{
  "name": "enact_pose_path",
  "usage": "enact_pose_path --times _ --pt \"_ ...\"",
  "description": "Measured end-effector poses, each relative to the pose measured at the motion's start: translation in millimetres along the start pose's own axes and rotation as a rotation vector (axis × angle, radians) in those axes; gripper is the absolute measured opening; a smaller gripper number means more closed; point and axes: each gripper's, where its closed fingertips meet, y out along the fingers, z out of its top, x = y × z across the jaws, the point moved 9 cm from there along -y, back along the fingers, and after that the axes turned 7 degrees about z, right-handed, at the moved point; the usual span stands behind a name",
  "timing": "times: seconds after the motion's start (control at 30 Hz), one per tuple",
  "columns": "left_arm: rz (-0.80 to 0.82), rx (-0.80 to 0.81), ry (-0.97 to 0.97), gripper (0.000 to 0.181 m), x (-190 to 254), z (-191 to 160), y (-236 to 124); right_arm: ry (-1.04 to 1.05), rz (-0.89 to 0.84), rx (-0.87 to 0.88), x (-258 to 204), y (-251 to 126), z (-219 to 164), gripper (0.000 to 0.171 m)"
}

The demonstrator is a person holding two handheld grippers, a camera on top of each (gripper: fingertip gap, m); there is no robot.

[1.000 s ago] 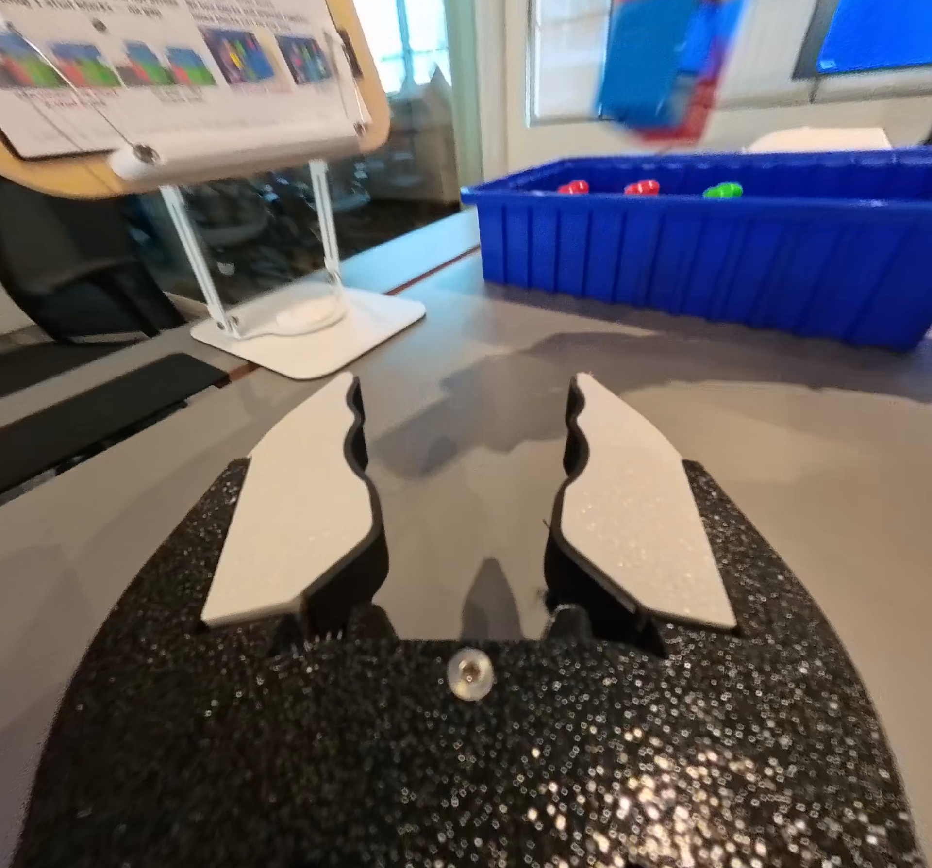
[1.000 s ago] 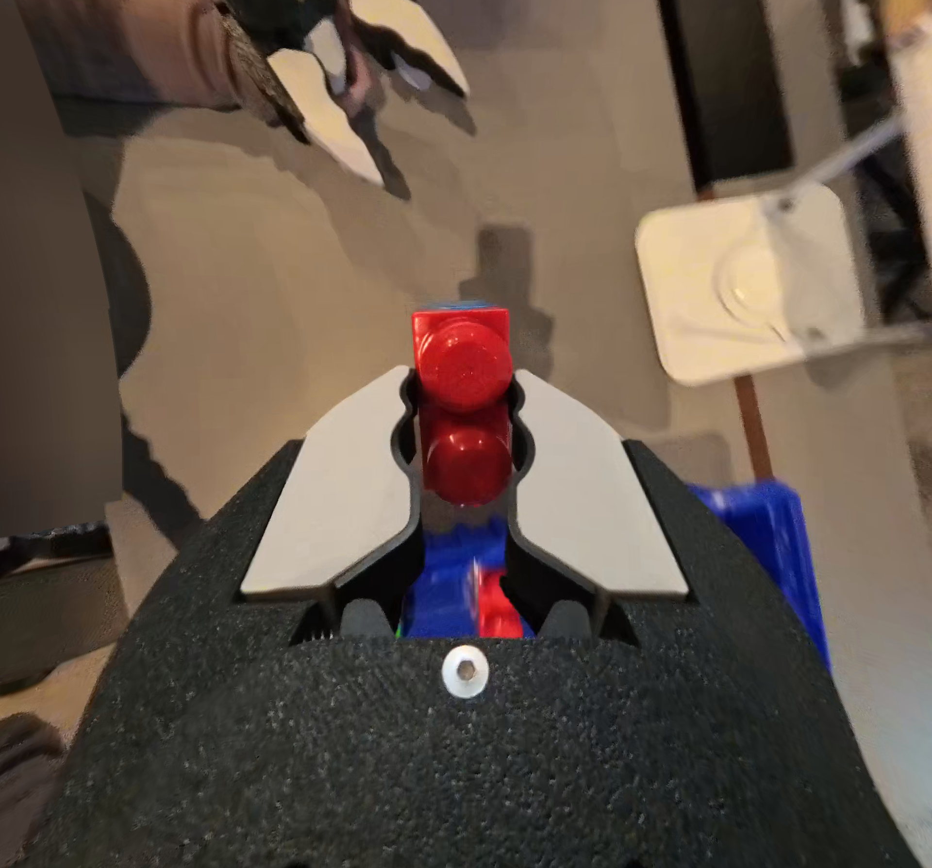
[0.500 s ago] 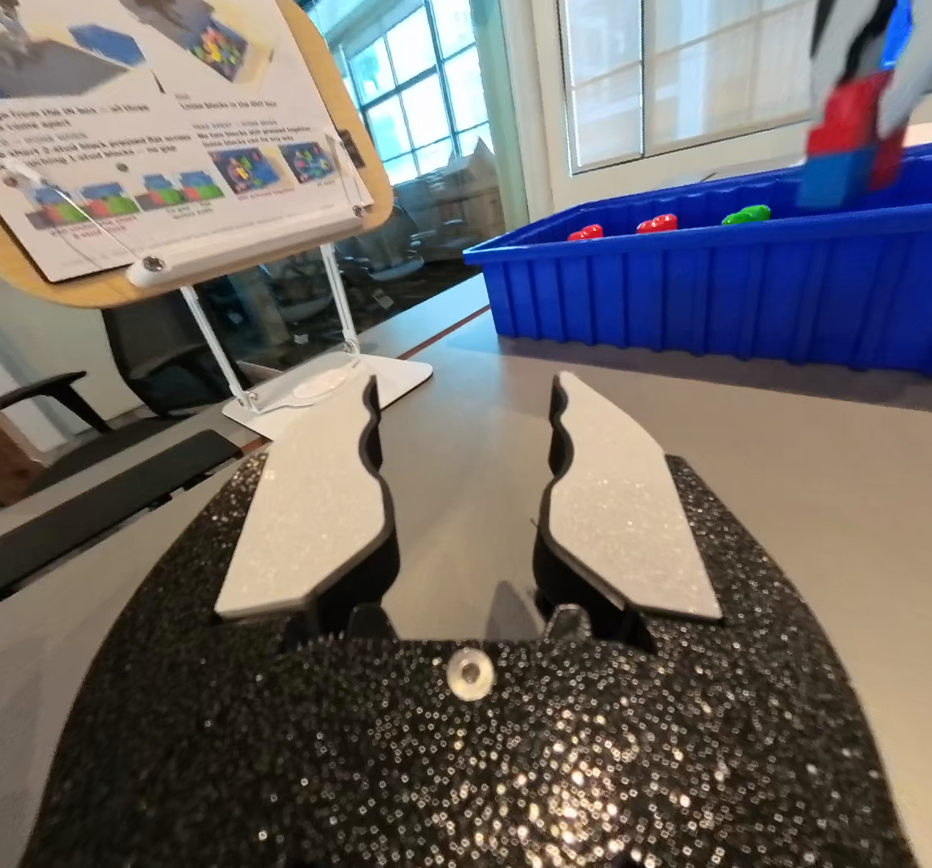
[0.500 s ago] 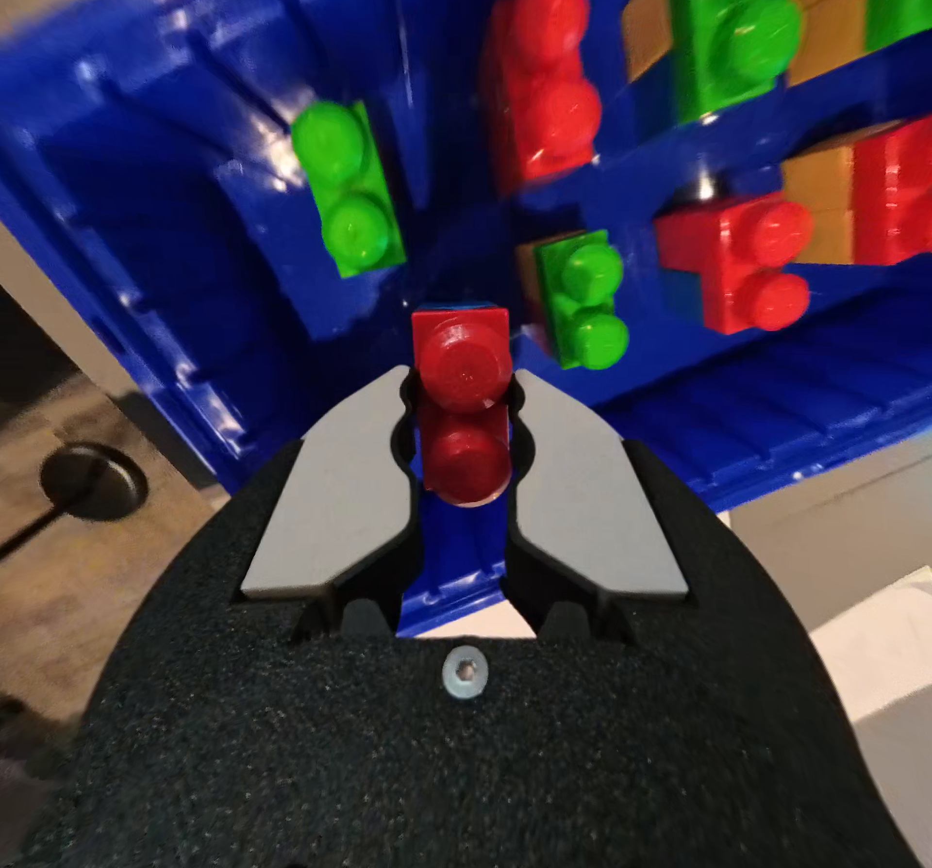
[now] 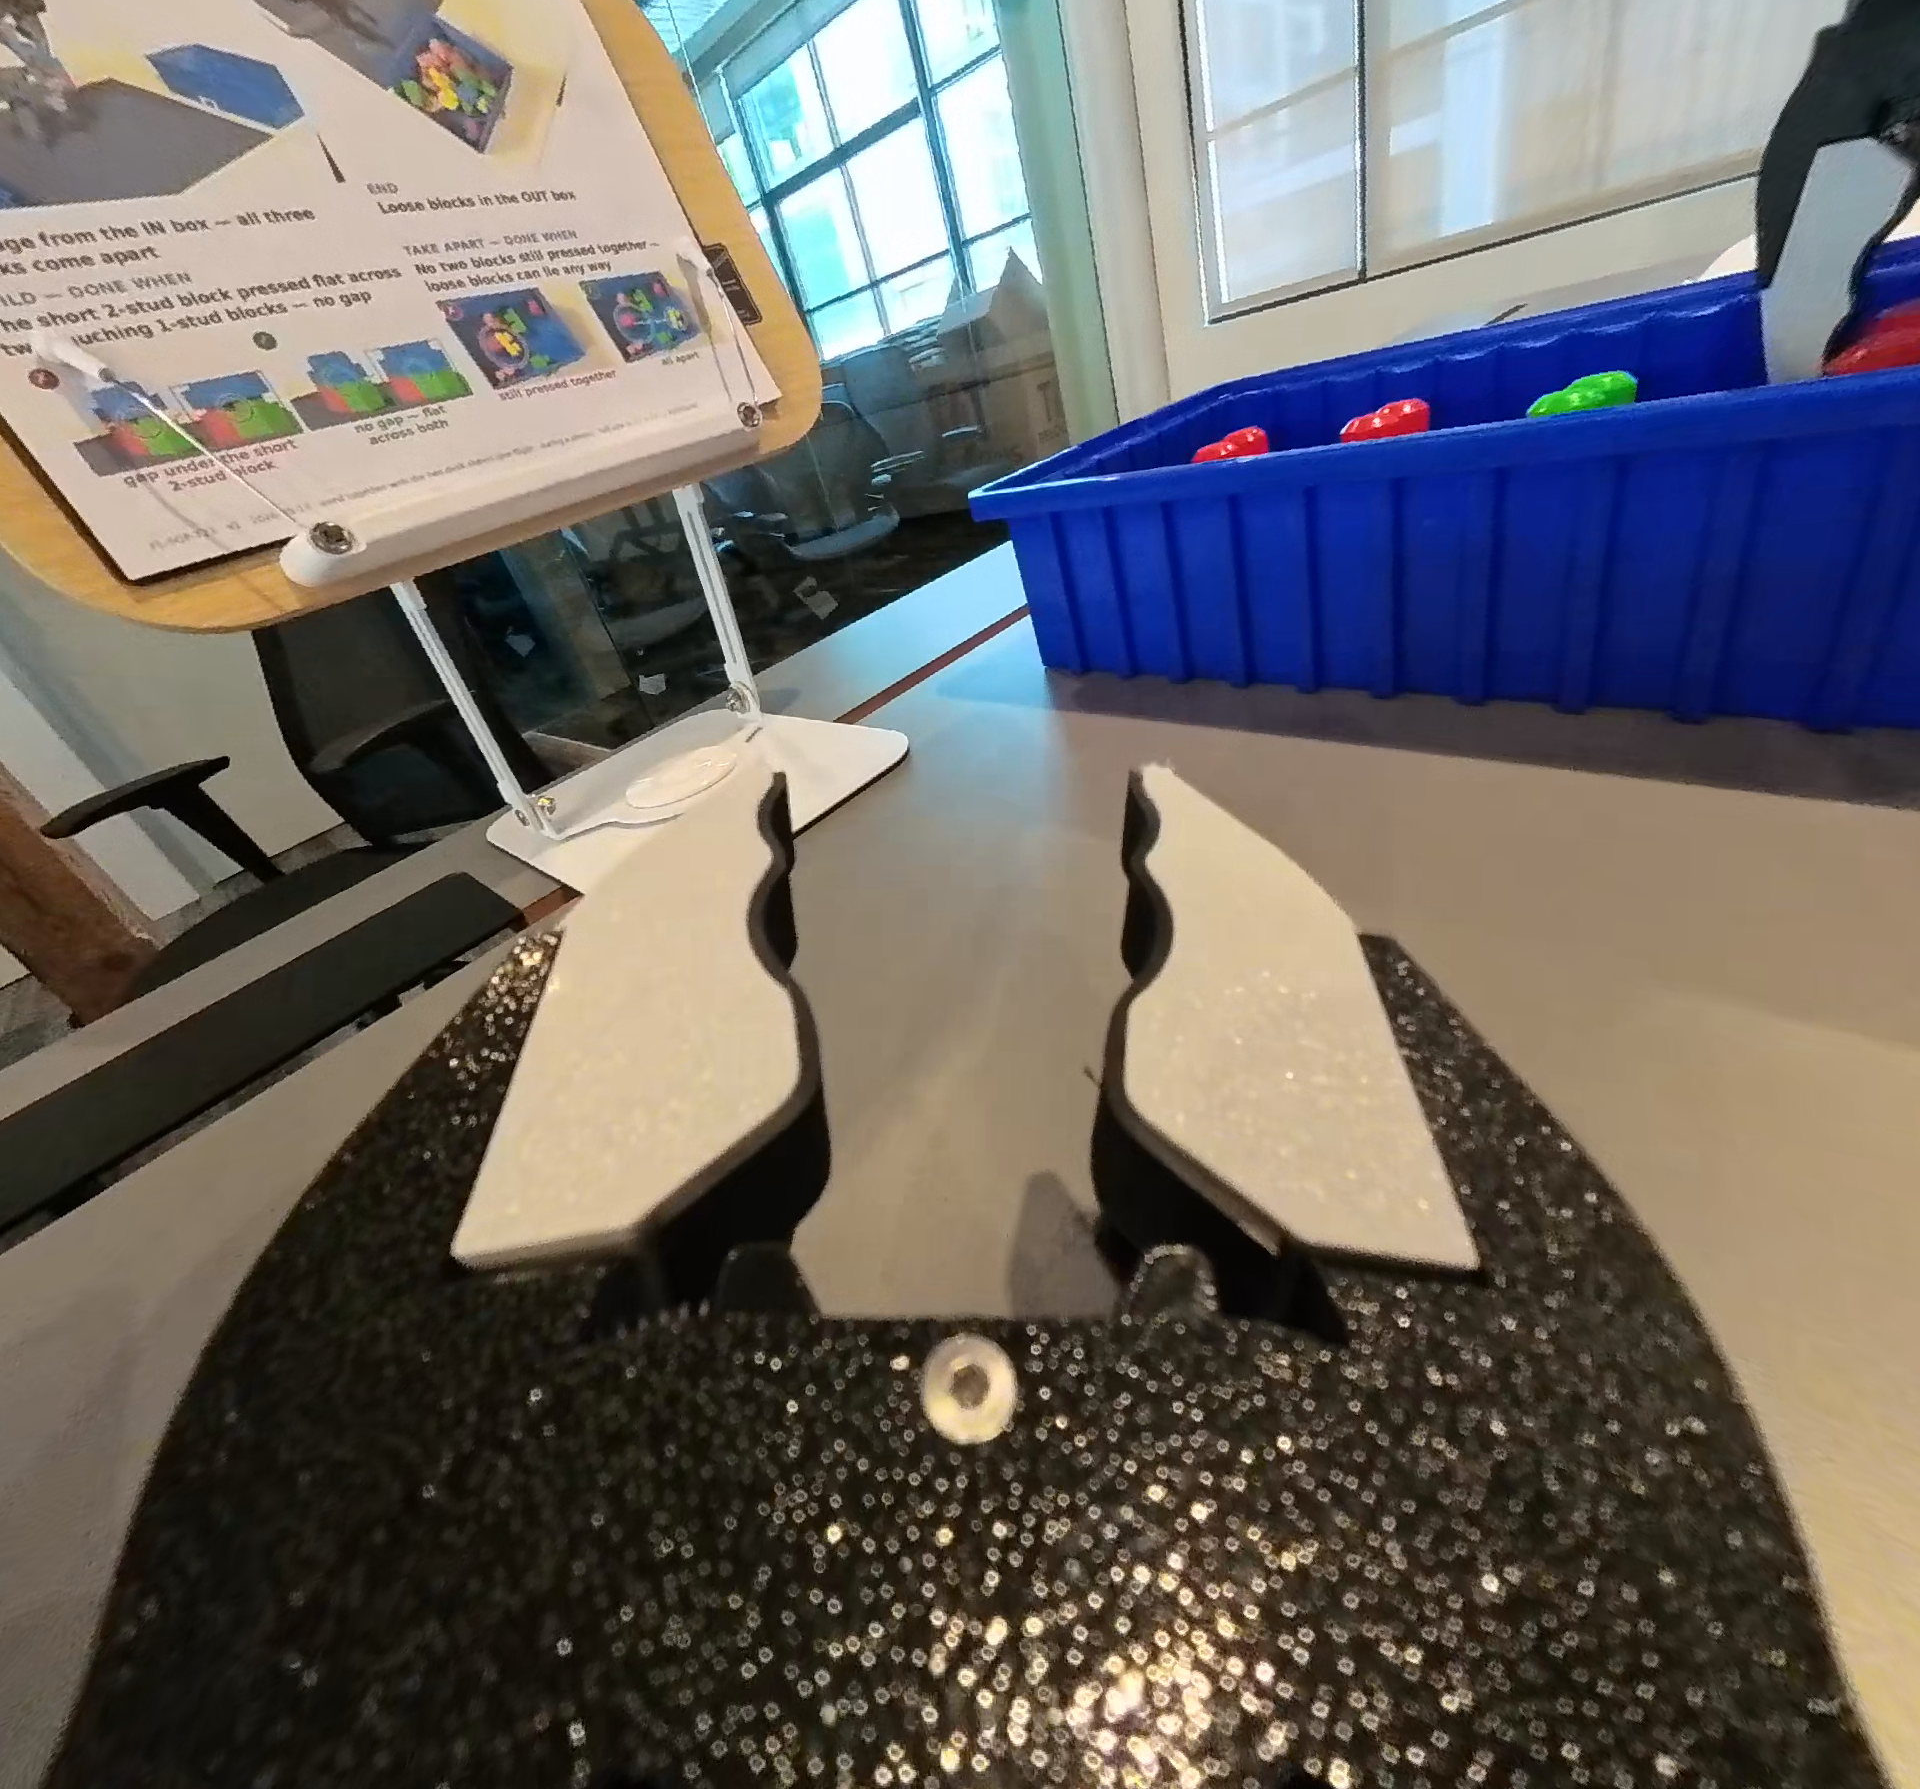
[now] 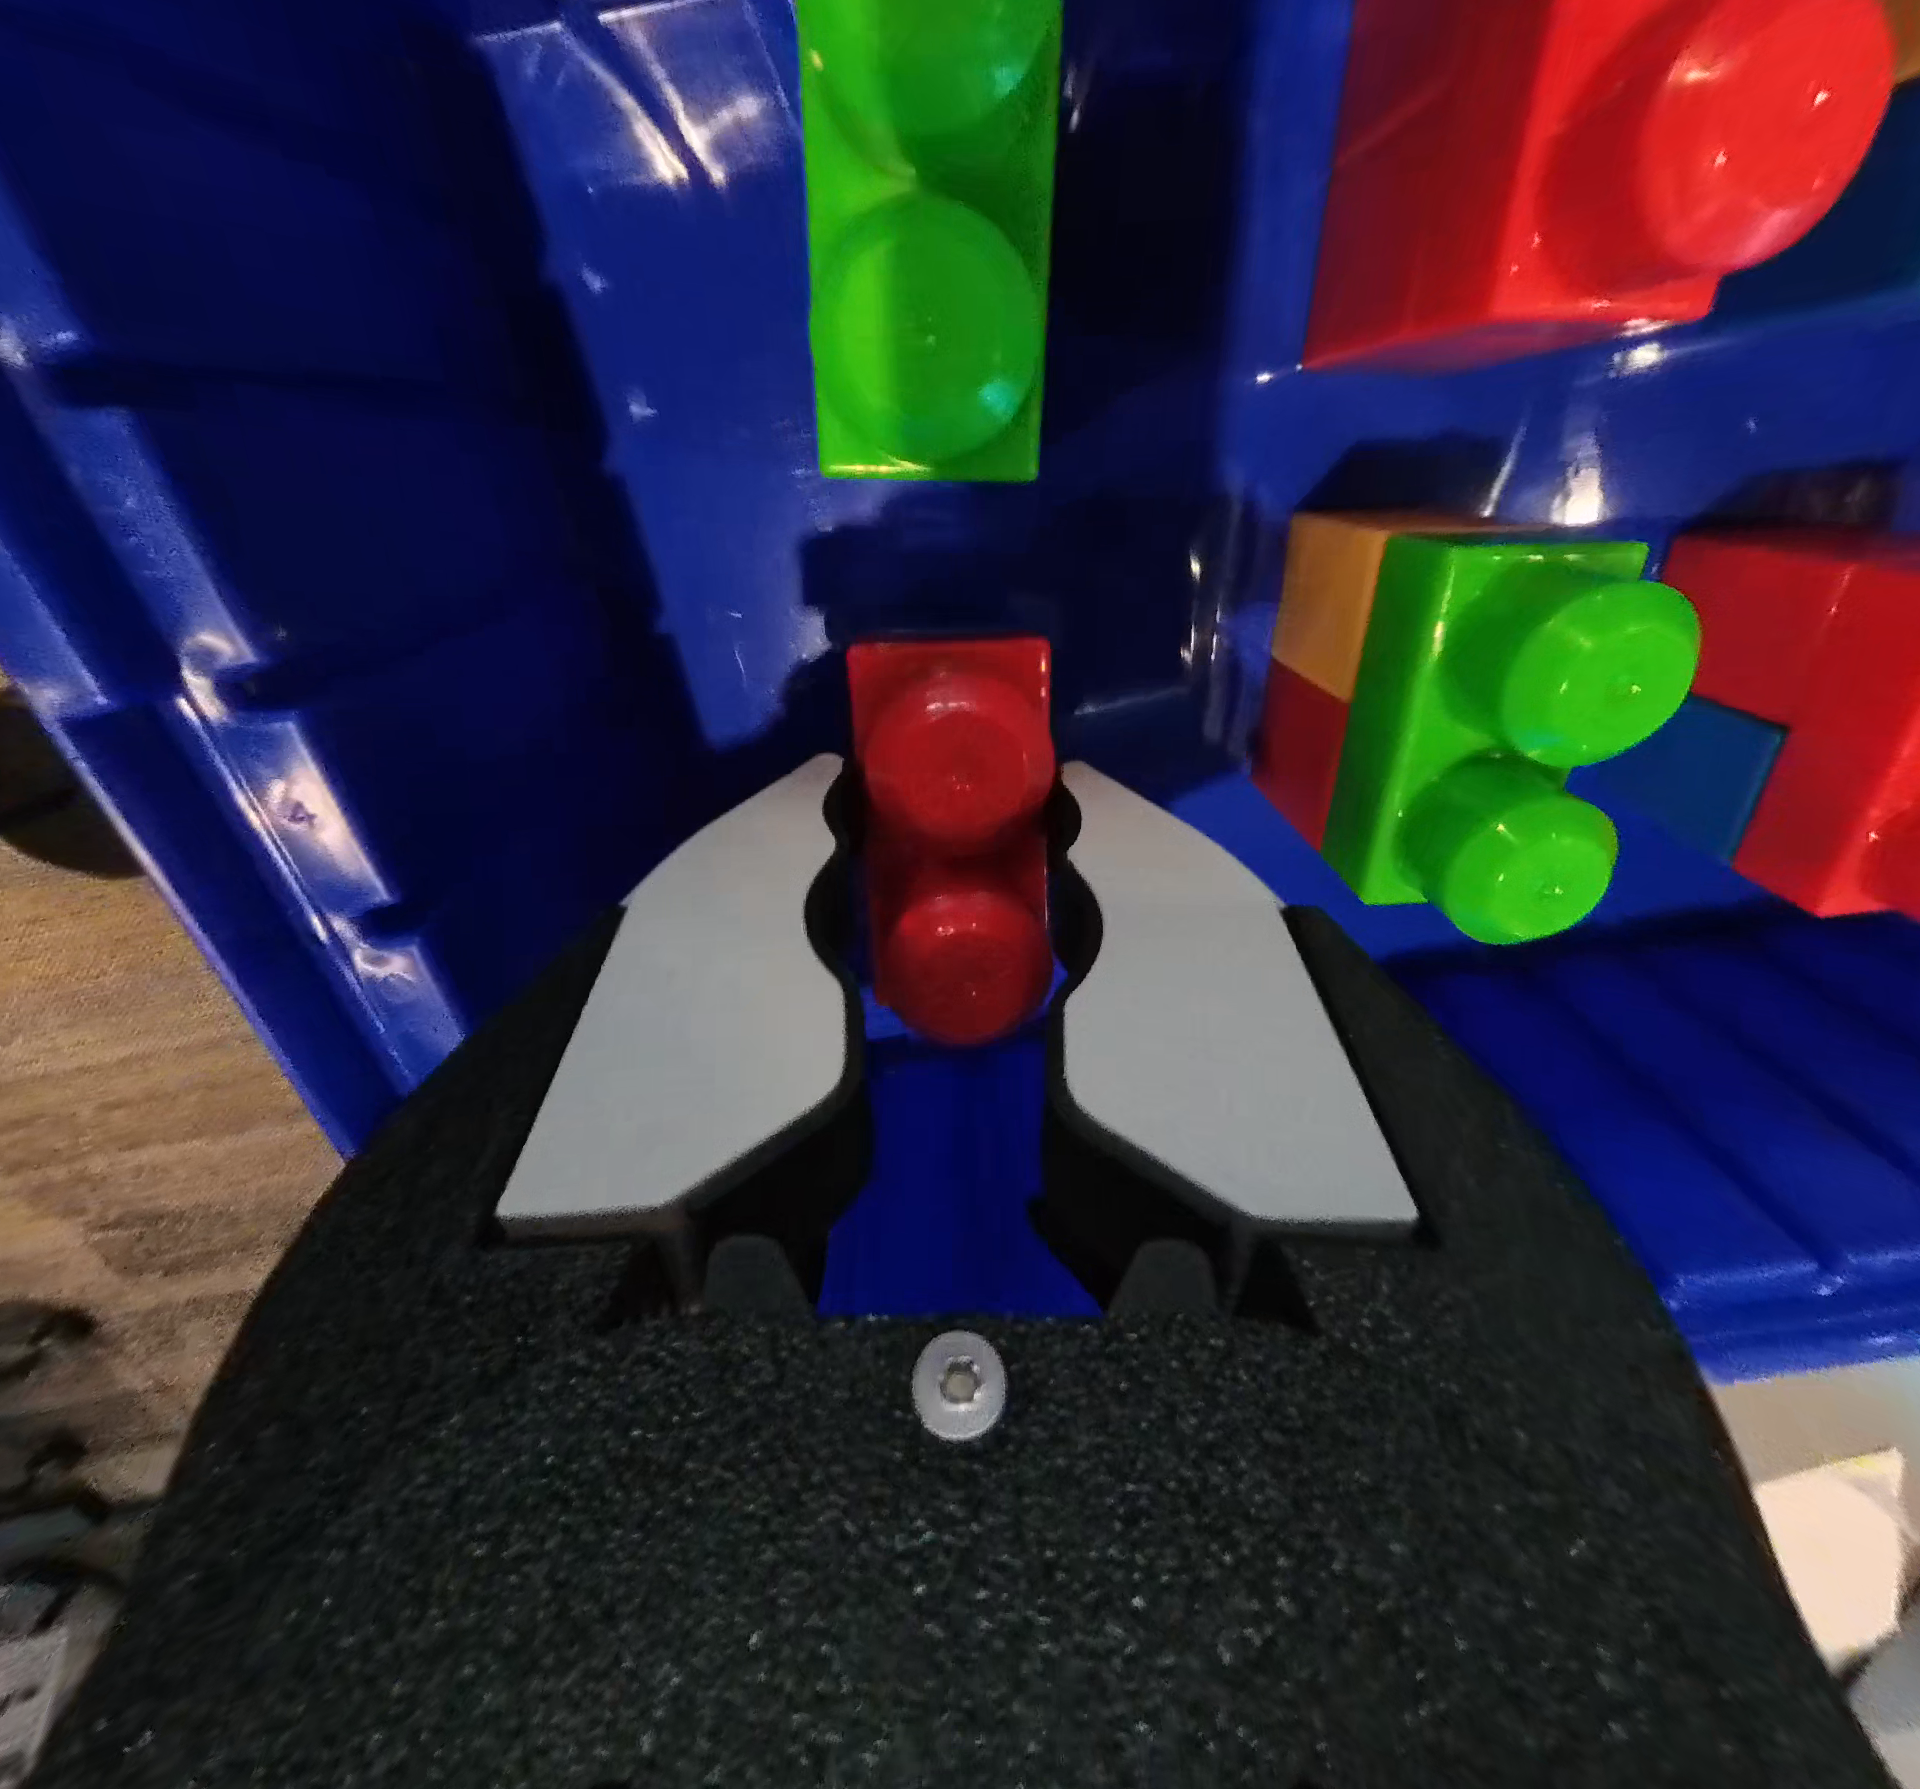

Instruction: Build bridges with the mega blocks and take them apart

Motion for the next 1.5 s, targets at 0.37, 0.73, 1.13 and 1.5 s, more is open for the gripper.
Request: enact_pose_path --times 0.37,0.73,1.13,1.5 --pt "0.038 -0.003 -0.071 0.081 -7 0 0 0.188 0.023 -0.039 -6 -8 -2 0.064" --pt "0.074 0.075 -0.062 0.081 -10 5 -8 0.223 -0.662 0.762 -59 -103 52 0.089" --pt "0.148 0.147 -0.084 0.077 -14 12 -26 0.202 -1.121 1.604 -126 -44 199 0.073" --pt "0.163 0.18 -0.097 0.076 -16 13 -34 -0.031 -1.25 1.344 -89 37 258 0.064"
